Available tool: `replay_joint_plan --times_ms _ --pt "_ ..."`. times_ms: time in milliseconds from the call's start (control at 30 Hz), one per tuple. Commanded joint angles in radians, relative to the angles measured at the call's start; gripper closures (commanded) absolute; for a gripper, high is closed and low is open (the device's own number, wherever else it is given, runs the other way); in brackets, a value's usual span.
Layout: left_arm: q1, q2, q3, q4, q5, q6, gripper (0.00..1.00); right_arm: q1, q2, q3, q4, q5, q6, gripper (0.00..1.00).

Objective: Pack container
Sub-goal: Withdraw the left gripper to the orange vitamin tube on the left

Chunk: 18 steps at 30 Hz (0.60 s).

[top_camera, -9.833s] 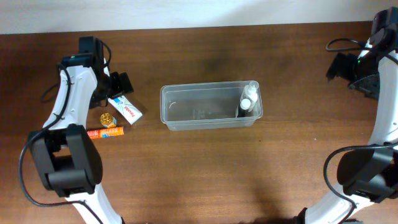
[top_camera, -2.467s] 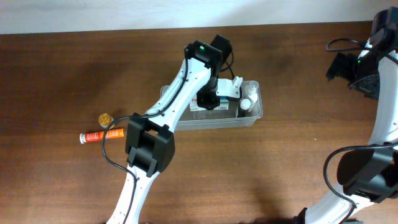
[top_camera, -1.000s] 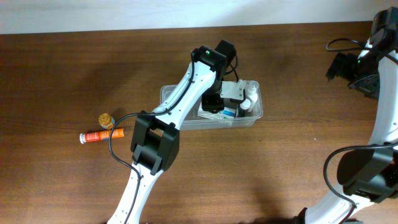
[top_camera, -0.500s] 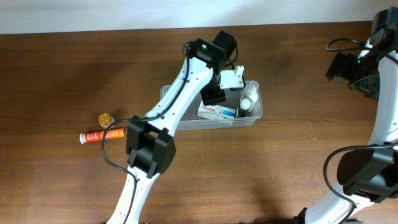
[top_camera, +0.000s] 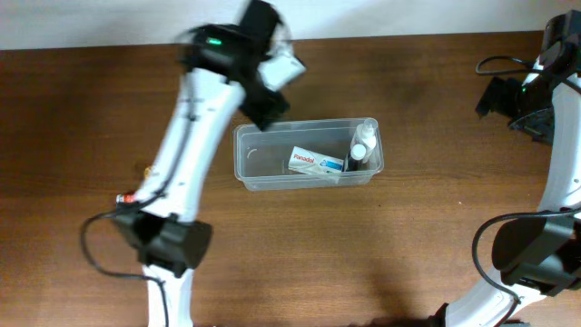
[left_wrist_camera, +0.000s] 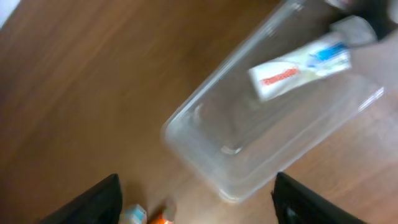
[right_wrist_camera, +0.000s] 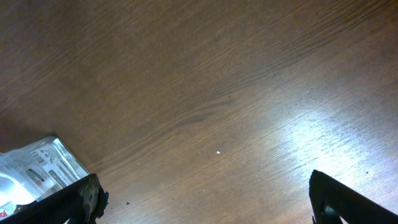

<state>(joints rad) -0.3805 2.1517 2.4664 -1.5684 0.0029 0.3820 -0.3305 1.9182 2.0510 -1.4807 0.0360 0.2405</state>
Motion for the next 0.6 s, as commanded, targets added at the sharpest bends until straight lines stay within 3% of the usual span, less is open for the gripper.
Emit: replay_joint_plan --times_ms 0,133,167,300,433,567 --pt "0.121 -0.11 0.024 -0.052 -0.011 -0.185 0.17 0.002 0.002 0.0 0.003 -0.002 0.012 0.02" --pt "0.24 -0.185 0.024 -0.119 -0.01 -0.241 0.13 0.002 0.002 0.0 0.003 -0.002 0.012 0.02" --pt "0.264 -0.203 0.023 -0.119 -0.007 -0.257 0.05 0.002 0.002 0.0 0.003 -0.002 0.012 0.02" --pt "0.359 -0.291 0.021 -0.119 0.033 -0.298 0.01 0.002 0.002 0.0 0.003 -0.002 0.012 0.01" --pt "0.417 -0.391 -0.005 -0.119 0.034 -0.33 0.01 0.002 0.002 0.0 0.003 -0.002 0.012 0.01" --pt "0.467 -0.518 -0.154 -0.119 -0.023 -0.372 0.01 0.002 0.002 0.0 0.003 -0.002 0.012 0.02"
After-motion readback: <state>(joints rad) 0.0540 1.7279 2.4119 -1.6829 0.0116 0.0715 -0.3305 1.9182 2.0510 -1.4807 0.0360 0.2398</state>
